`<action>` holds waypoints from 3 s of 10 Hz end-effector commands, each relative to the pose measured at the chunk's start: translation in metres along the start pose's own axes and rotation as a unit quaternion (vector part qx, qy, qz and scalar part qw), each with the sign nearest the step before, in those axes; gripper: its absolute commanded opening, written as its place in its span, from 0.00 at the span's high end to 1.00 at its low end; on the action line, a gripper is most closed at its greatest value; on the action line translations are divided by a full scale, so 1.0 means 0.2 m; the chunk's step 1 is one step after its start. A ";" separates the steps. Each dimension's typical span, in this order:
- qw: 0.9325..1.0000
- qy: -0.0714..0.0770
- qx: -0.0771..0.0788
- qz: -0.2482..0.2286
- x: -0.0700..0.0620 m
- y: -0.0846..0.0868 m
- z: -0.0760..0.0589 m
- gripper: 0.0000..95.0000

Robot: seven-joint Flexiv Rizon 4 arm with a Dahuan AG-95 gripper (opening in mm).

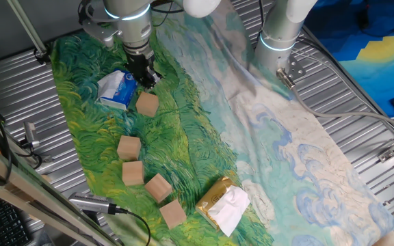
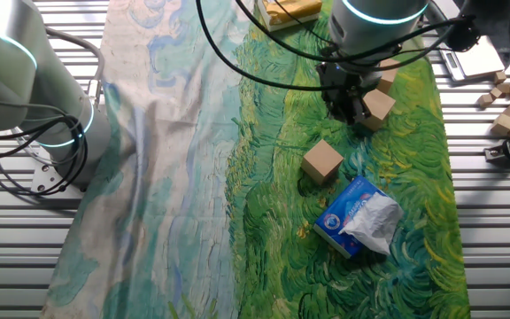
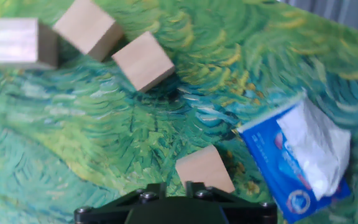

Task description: Stack the blocks in a vertical line of five

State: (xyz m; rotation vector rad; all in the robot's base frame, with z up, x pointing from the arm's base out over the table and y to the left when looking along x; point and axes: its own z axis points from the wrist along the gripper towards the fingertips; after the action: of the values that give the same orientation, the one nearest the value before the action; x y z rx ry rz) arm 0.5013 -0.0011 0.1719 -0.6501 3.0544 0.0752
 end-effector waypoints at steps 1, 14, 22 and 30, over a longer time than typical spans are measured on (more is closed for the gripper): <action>1.000 0.000 0.000 0.001 -0.01 0.00 0.00 1.00; 0.991 0.001 0.020 0.132 -0.60 0.88 0.10 1.00; 0.991 0.004 0.019 0.133 -0.63 0.97 0.12 1.00; 1.000 -0.004 -0.008 0.016 -0.63 0.97 0.12 1.00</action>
State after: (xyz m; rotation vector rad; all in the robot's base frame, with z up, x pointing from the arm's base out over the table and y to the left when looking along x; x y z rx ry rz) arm 0.5370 0.2280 0.1595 -0.5320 3.0828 0.0831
